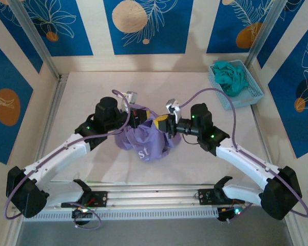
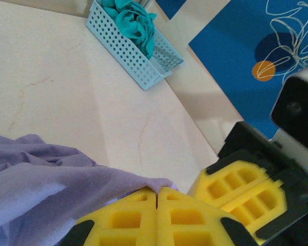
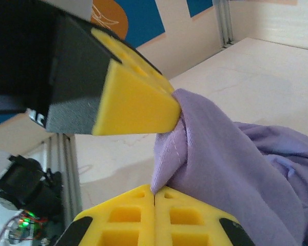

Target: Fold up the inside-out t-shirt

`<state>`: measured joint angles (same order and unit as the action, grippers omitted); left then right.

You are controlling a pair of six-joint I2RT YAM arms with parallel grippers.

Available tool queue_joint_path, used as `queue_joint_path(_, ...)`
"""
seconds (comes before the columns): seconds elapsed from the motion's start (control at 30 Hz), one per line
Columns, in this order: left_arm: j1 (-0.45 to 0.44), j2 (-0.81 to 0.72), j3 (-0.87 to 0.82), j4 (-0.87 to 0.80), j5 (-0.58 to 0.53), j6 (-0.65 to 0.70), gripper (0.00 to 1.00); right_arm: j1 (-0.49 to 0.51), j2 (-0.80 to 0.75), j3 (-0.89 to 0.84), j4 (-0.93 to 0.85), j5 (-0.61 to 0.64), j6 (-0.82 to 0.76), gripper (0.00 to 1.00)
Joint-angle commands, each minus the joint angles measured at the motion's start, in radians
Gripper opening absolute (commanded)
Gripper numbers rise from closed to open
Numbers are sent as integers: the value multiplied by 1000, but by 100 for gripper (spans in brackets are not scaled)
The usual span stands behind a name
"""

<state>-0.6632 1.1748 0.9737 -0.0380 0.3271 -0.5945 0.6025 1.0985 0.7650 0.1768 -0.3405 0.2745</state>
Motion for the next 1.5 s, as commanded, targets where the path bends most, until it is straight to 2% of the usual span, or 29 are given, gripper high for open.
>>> queue_joint_path(0.0, 8, -17, 10, -20, -58, 70, 19, -39, -22, 26, 30, -142, 137, 0)
queue_joint_path(0.1, 7, -60, -32, -13, -72, 102, 30, -81, -17, 30, 49, -198, 204, 0)
queue_joint_path(0.23, 7, -121, -99, -5, -71, 136, 39, -133, -6, 37, 66, -263, 269, 0)
queue_joint_path(0.4, -14, -129, -147, 11, 50, 185, 36, -173, 19, 54, 73, -323, 308, 0)
queue_joint_path(0.53, -26, -82, -109, -86, -59, 263, 35, -192, 27, 57, 69, -350, 304, 0)
queue_joint_path(0.7, -29, 3, -58, -146, -245, 356, 51, -203, 24, 57, 50, -361, 286, 0)
queue_joint_path(0.83, -29, 100, -16, -123, -220, 393, 57, -207, 23, 52, 40, -370, 273, 0)
queue_joint_path(0.93, -30, 170, 16, -84, -127, 386, 50, -210, 12, 47, 2, -359, 230, 0)
queue_joint_path(1.07, -25, 184, 23, 26, 5, 349, 13, -226, -25, 9, -103, -281, 82, 0)
queue_joint_path(1.13, -15, 151, -1, 89, 117, 328, 3, -252, -47, -14, -123, -239, 58, 0)
queue_joint_path(1.23, -6, 73, -61, 179, 297, 298, 2, -297, -82, -42, -117, -189, 82, 0)
queue_joint_path(1.33, -4, -3, -133, 296, 419, 224, 2, -299, -81, -42, -118, -161, 83, 0)
queue_joint_path(1.47, -4, -73, -197, 406, 482, 139, 2, -290, -49, -43, -128, -154, 77, 0)
